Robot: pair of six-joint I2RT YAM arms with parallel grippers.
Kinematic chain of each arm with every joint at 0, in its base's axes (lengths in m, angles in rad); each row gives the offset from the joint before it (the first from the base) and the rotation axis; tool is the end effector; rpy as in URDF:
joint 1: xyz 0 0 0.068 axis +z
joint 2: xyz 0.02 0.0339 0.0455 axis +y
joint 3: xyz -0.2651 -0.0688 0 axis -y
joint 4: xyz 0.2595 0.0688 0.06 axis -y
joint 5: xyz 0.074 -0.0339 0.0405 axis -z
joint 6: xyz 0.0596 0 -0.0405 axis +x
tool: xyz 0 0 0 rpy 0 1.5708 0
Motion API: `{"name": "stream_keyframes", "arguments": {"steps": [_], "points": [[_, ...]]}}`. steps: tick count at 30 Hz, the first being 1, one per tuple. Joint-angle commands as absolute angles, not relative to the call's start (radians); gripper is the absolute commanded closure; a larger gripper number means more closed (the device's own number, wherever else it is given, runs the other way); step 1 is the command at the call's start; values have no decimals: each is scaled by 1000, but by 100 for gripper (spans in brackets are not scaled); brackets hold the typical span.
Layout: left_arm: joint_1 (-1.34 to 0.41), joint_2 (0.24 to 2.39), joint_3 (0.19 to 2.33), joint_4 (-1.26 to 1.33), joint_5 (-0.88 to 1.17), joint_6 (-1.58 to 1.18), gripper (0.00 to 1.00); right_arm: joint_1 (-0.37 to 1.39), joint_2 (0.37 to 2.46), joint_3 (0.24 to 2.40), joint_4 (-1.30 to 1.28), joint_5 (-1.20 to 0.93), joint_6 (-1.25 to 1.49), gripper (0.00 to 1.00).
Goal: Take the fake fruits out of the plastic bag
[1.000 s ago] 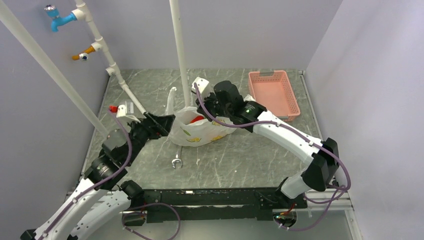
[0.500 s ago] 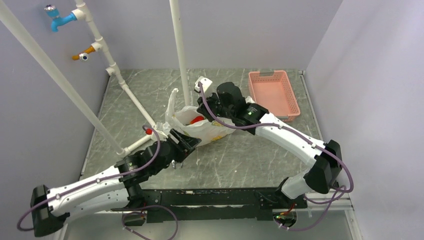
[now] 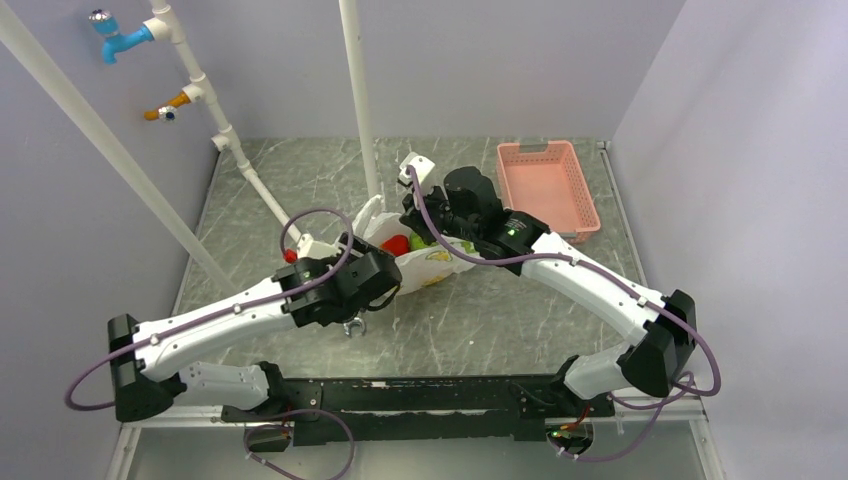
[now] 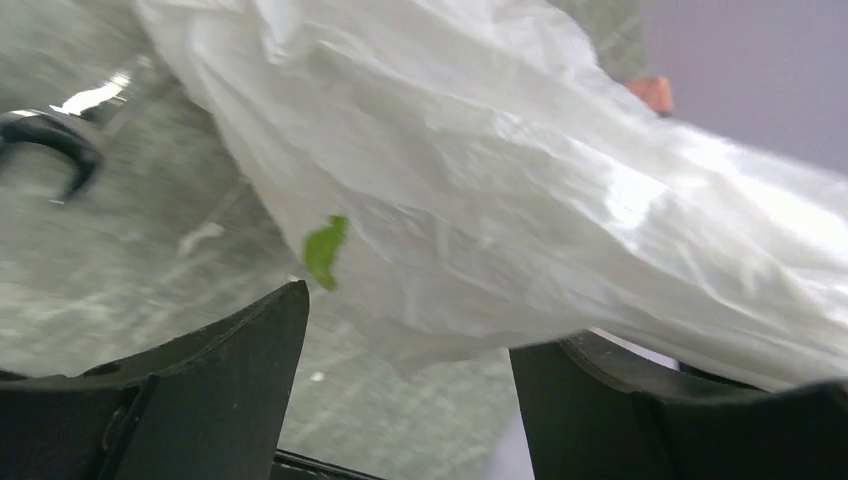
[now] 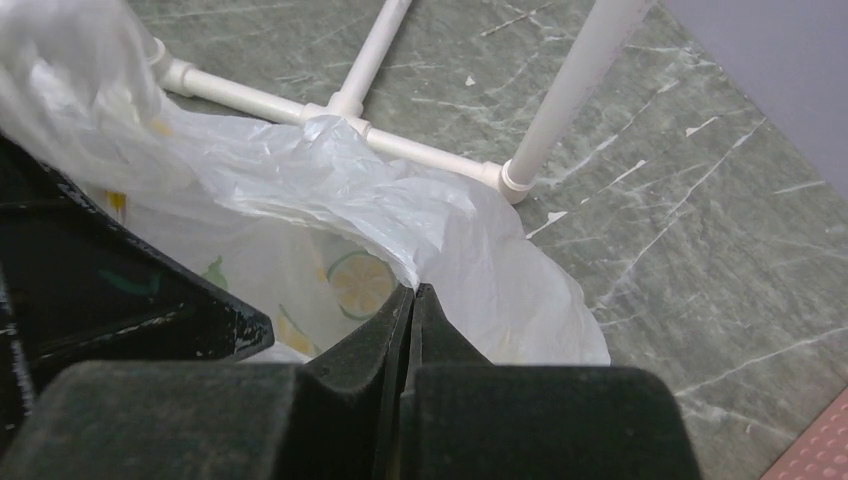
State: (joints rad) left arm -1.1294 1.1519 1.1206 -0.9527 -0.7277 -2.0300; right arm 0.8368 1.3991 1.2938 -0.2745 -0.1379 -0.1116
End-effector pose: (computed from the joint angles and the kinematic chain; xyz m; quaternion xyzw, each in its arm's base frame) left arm 0.1380 -0.1992 0.3088 -0.4820 0.7606 -0.2733 0.3382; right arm 0.2368 0.2747 0.3578 -0.4115 0.7171 0.2518 0.5030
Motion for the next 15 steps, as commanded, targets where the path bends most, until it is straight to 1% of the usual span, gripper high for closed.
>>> {"name": "stream_keyframes", "arguments": {"steps": [1, 5, 8, 11, 12, 13, 15], "points": [[-1122, 1216, 1222, -1247, -796, -2422, 23, 837, 1369, 1296, -224, -119, -108, 100], [-1073, 1206, 1178, -1150, -769, -2342, 23, 836, 1370, 1299, -234, -101, -119, 100], [-1029, 1173, 1108, -1007, -734, -2233, 23, 837, 1368, 1296, -239, -100, -129, 100], [-1012, 1143, 1044, -878, -733, -2147, 26, 835, 1369, 1302, -254, -104, -140, 100], [-1009, 1138, 1032, -845, -735, -2118, 29, 836, 1371, 1308, -267, -109, -147, 100], [-1007, 1134, 1020, -817, -739, -2091, 35, 836, 1374, 1312, -273, -112, -155, 100], [-1008, 1117, 997, -760, -741, -2018, 55, 836, 1380, 1317, -272, -93, -164, 100]]}}
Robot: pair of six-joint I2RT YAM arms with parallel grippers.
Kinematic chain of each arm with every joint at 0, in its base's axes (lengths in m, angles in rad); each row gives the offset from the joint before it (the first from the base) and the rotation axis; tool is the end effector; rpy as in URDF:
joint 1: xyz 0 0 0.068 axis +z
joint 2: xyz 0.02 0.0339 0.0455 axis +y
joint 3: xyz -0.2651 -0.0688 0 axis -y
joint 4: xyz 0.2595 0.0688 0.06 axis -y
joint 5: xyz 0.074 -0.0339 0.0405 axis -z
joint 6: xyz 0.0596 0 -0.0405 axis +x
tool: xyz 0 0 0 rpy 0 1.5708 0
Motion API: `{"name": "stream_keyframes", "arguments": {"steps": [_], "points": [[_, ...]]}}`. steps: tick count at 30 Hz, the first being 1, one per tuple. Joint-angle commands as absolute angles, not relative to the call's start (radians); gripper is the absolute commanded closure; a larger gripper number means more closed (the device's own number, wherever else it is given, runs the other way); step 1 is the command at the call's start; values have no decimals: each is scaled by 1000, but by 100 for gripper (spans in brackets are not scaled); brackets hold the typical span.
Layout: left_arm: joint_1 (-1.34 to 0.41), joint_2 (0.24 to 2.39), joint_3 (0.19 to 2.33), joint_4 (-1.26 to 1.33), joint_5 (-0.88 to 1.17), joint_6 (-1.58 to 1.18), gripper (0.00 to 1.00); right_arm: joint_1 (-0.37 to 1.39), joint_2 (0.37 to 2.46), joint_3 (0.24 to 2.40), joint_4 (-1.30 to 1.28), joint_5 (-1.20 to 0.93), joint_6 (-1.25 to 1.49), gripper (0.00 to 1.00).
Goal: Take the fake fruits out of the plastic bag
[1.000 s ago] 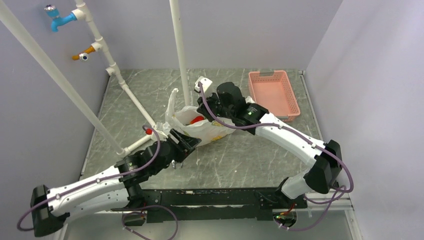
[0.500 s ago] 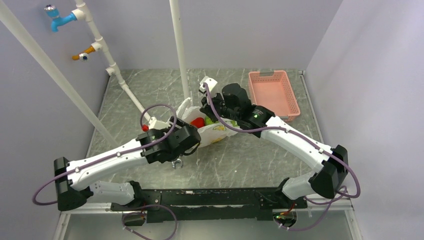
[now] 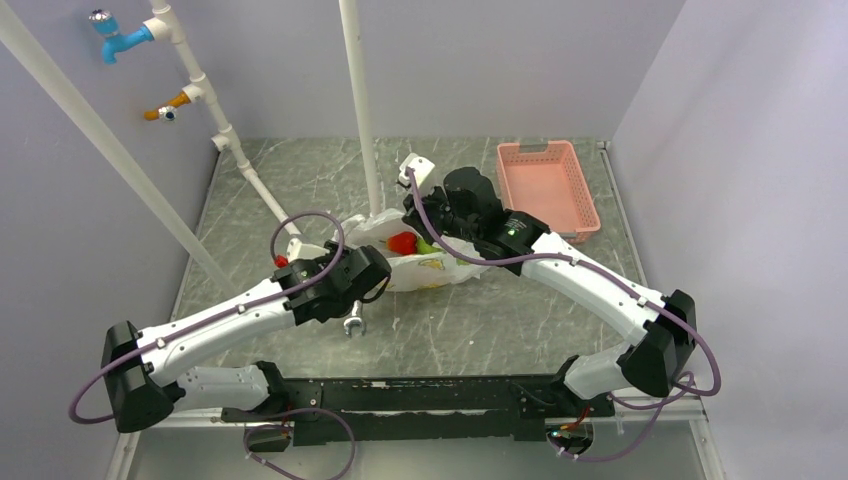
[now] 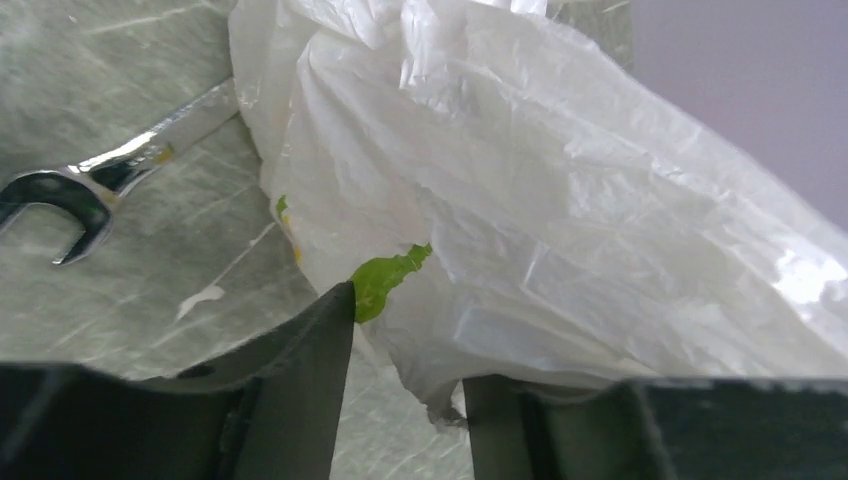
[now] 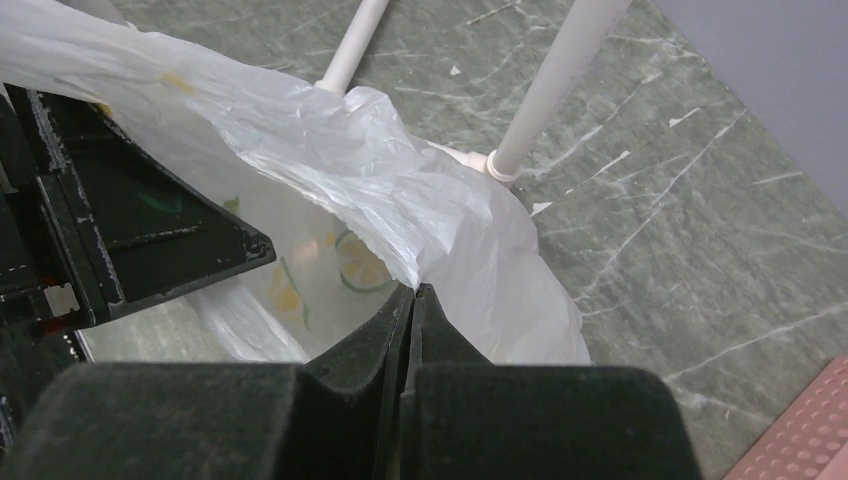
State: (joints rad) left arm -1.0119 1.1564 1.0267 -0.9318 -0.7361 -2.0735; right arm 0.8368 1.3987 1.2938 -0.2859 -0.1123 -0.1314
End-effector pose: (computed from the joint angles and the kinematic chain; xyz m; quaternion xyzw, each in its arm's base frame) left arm 0.1590 -0.1788 0.2789 -0.5353 0.7328 -0.2252 0.3547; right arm 0.2376 0.2734 0.3564 -0.4138 0.7198 0.2356 0.5052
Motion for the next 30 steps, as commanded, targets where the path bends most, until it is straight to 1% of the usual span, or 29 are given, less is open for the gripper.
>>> {"name": "stream_keyframes", "arguments": {"steps": [1, 3, 4, 5, 6, 7, 8, 9, 10, 12, 13, 17, 19, 25, 26, 27, 29, 30], "points": [[-1008, 1108, 985, -742, -740, -1975, 61, 836, 1383, 1321, -271, -74, -166, 100], [-1008, 1082, 956, -751, -732, -1935, 64, 836, 1388, 1322, -259, -33, -173, 100], [-1008, 1060, 927, -738, -723, -1903, 63, 836, 1388, 1320, -245, -10, -178, 100], [-1007, 1036, 891, -704, -712, -1859, 60, 835, 1391, 1318, -229, 27, -181, 100], [-1006, 1001, 843, -642, -700, -1793, 57, 836, 1395, 1321, -217, 72, -184, 100], [-1004, 965, 792, -558, -687, -1647, 56, 836, 1409, 1331, -213, 122, -190, 100], [-1004, 931, 747, -516, -673, -1596, 57, 835, 1418, 1347, -215, 163, -204, 100], [-1003, 898, 701, -525, -658, -1611, 61, 834, 1435, 1357, -213, 191, -221, 100], [-1002, 864, 659, -536, -642, -1627, 70, 829, 1443, 1363, -203, 202, -241, 100], [-1002, 778, 545, -455, -616, -1541, 91, 814, 1458, 1372, -193, 171, -275, 100], [-1002, 739, 498, -420, -602, -1526, 99, 801, 1468, 1383, -194, 138, -287, 100], [-1002, 607, 363, -372, -569, -1487, 100, 756, 1529, 1466, -246, 36, -339, 100], [-1002, 553, 344, -367, -569, -1449, 100, 737, 1555, 1513, -266, -9, -364, 100], [-1002, 518, 311, -250, -516, -1303, 100, 727, 1597, 1595, -323, -128, -386, 100], [-1002, 523, 313, -227, -501, -1266, 95, 728, 1599, 1604, -337, -155, -382, 100], [-1002, 530, 319, -204, -485, -1226, 84, 729, 1601, 1610, -349, -181, -376, 100], [-1002, 535, 344, -186, -452, -1145, 41, 735, 1600, 1614, -371, -219, -363, 100], [-1003, 533, 364, -179, -432, -1098, 27, 740, 1598, 1613, -377, -221, -354, 100]]}}
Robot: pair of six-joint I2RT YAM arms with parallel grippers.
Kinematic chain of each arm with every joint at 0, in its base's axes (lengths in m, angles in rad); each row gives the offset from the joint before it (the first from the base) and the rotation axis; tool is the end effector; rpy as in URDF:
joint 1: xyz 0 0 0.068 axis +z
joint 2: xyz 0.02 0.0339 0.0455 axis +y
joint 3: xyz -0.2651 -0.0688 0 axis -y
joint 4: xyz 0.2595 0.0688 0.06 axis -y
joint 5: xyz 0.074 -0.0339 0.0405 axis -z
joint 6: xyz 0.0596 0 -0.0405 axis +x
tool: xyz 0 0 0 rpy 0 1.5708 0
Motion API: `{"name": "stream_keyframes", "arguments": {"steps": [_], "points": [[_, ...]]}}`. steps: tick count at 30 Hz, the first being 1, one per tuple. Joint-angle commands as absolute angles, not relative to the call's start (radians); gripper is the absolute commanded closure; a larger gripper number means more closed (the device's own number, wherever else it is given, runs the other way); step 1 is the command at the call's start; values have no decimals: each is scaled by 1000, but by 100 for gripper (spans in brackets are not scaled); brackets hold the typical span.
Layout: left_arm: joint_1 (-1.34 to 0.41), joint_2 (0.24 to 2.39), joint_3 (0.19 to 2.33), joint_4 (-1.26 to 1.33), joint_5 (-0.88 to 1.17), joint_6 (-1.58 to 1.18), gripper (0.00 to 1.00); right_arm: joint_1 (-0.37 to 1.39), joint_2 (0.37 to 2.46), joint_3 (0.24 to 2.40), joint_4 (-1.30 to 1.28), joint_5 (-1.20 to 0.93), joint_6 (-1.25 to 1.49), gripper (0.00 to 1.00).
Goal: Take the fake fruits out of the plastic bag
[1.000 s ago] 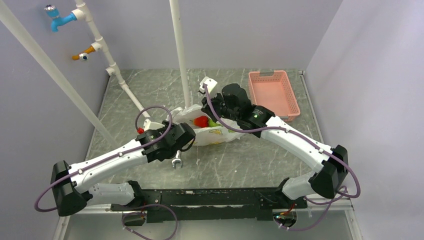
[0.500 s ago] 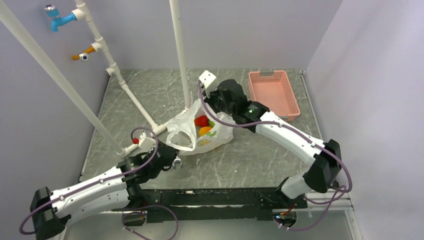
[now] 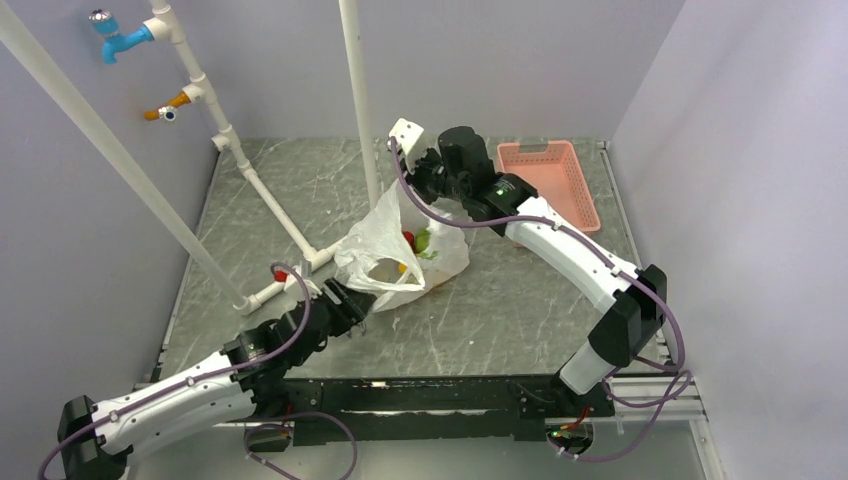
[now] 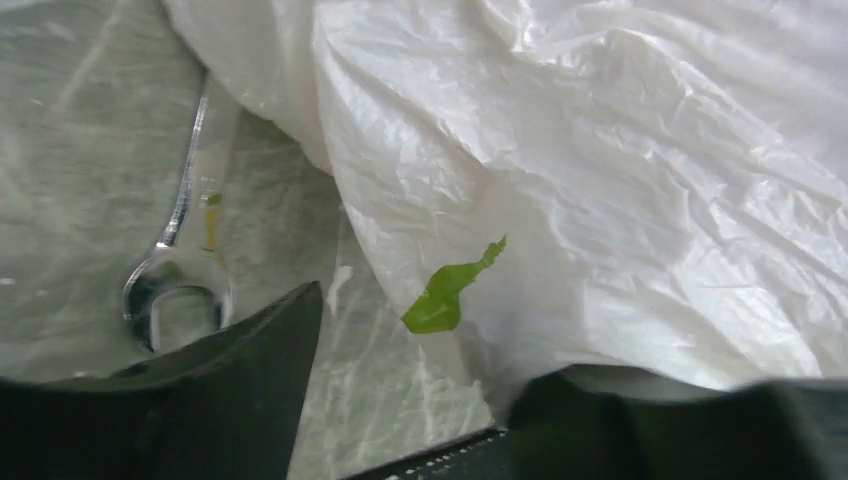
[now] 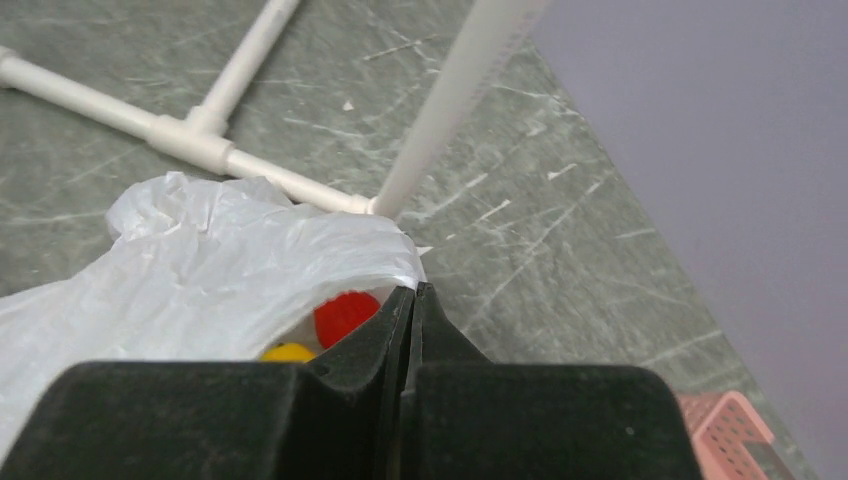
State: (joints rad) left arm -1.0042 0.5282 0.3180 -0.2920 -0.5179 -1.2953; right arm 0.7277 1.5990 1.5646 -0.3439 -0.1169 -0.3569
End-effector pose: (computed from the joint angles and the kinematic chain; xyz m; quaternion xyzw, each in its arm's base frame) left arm 0.1149 -0.1256 0.1911 -0.2497 0.8042 -0.3592 0.4023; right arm 0.3035 0.2797 0.3803 -0.4544 0.6906 0.1508 0.5421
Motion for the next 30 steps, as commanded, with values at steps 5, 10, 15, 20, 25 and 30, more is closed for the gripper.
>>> {"name": "stream_keyframes", "arguments": {"steps": [5, 10, 15, 20, 25, 30], "points": [[-1000, 522, 498, -251, -320, -862, 10, 793, 1585, 1589, -398, -151, -338, 100], [-1001, 547, 722, -364, -102, -600, 12, 821, 1573, 1579, -400, -109, -299, 100], [-1000, 671, 977, -548, -49, -455, 10, 822, 1567, 1579, -388, -113, -263, 100], [-1002, 802, 1135, -592, -15, -276, 9, 823, 1593, 1607, -402, -88, -235, 100], [-1067, 880, 1143, -535, -119, -47, 1, 821, 1609, 1631, -419, -45, -202, 100], [-1140, 904, 1046, -493, -349, 111, 1, 818, 1609, 1631, -406, -42, -179, 100]]}}
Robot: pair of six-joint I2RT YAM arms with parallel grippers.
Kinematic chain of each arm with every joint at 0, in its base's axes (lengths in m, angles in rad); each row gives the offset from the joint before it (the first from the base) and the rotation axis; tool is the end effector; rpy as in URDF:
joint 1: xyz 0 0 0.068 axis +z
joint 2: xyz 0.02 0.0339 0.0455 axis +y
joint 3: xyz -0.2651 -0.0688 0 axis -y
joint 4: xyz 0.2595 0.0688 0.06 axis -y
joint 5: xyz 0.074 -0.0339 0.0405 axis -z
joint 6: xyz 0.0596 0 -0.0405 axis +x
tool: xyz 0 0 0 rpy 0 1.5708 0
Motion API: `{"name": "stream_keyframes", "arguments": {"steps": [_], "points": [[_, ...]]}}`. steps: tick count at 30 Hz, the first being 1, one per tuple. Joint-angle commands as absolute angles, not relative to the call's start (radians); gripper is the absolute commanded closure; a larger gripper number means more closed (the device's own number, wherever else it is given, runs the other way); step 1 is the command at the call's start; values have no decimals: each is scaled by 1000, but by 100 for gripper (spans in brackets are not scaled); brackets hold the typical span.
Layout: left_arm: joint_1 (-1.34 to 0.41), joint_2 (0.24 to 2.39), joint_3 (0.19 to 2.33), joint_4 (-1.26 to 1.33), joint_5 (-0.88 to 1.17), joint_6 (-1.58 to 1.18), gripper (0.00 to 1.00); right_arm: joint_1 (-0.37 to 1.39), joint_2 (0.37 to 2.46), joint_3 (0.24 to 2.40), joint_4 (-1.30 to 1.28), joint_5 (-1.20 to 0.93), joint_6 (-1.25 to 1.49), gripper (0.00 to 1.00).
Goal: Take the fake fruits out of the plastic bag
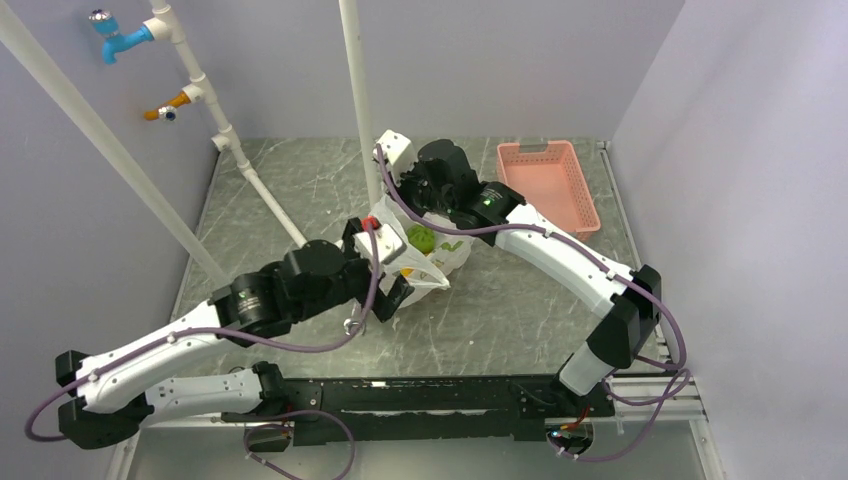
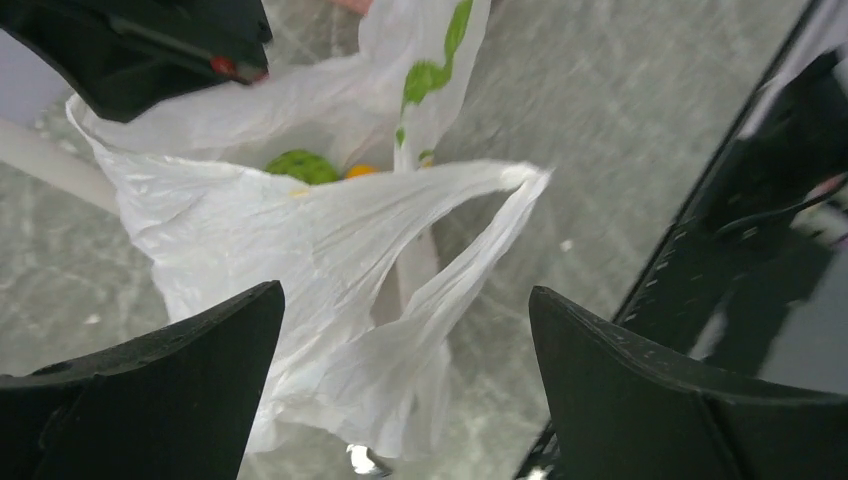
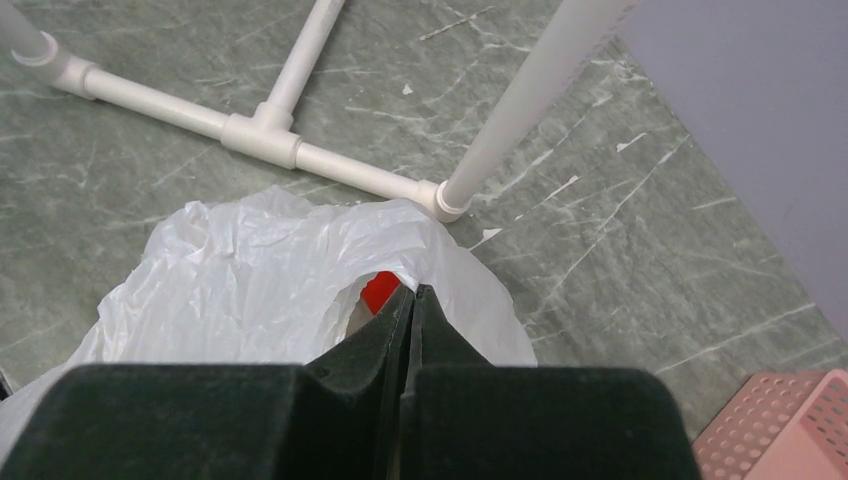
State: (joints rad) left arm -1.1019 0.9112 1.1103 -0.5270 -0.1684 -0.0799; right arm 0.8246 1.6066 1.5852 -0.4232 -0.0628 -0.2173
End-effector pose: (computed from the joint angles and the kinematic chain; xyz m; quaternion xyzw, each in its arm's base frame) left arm 0.1109 -0.1969 0.3904 0.3535 0.7306 -0.2664 0.5199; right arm 0.2761 0.3041 0.3755 -0.4352 0.7247 0.1849 0.5012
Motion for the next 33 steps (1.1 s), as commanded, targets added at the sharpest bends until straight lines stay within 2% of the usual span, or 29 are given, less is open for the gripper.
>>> {"name": "stream_keyframes", "arguments": {"steps": [1, 7, 13, 14, 16, 19, 21, 22, 23, 25, 27, 28, 29, 33], "points": [[-1148, 893, 1014, -468, -352, 131, 0, 818, 1610, 1632, -404, -49, -177, 100], [-1220, 879, 923, -420, -356, 200, 1, 815, 1624, 1648, -407, -60, -168, 100], [-1226, 1007, 972, -386, -716, 125, 1, 817, 1622, 1651, -424, -55, -129, 100], [-1225, 1021, 980, -372, -740, 93, 4, 817, 1623, 1652, -432, -42, -117, 100], [-1224, 1050, 988, -345, -778, 19, 17, 820, 1622, 1653, -449, -18, -92, 100], [-1224, 1100, 1014, -396, -895, -137, 48, 828, 1610, 1659, -494, 53, -41, 100], [-1225, 1085, 998, -400, -953, -224, 73, 829, 1590, 1651, -525, 116, 15, 100], [-1224, 1060, 967, -369, -943, -244, 78, 829, 1577, 1645, -545, 166, 67, 90], [-1224, 1030, 932, -321, -924, -246, 81, 828, 1562, 1638, -569, 228, 136, 76], [-1224, 965, 845, -210, -901, -263, 99, 825, 1513, 1620, -616, 300, 219, 48], [-1224, 903, 770, -101, -872, -290, 100, 826, 1465, 1604, -663, 334, 310, 24], [-1224, 876, 729, -64, -855, -308, 100, 826, 1441, 1595, -692, 347, 356, 4], [-1224, 849, 697, -31, -846, -331, 100, 825, 1412, 1585, -715, 376, 402, 1], [-1224, 741, 555, 135, -820, -407, 100, 824, 1330, 1566, -873, 528, 647, 0]]}}
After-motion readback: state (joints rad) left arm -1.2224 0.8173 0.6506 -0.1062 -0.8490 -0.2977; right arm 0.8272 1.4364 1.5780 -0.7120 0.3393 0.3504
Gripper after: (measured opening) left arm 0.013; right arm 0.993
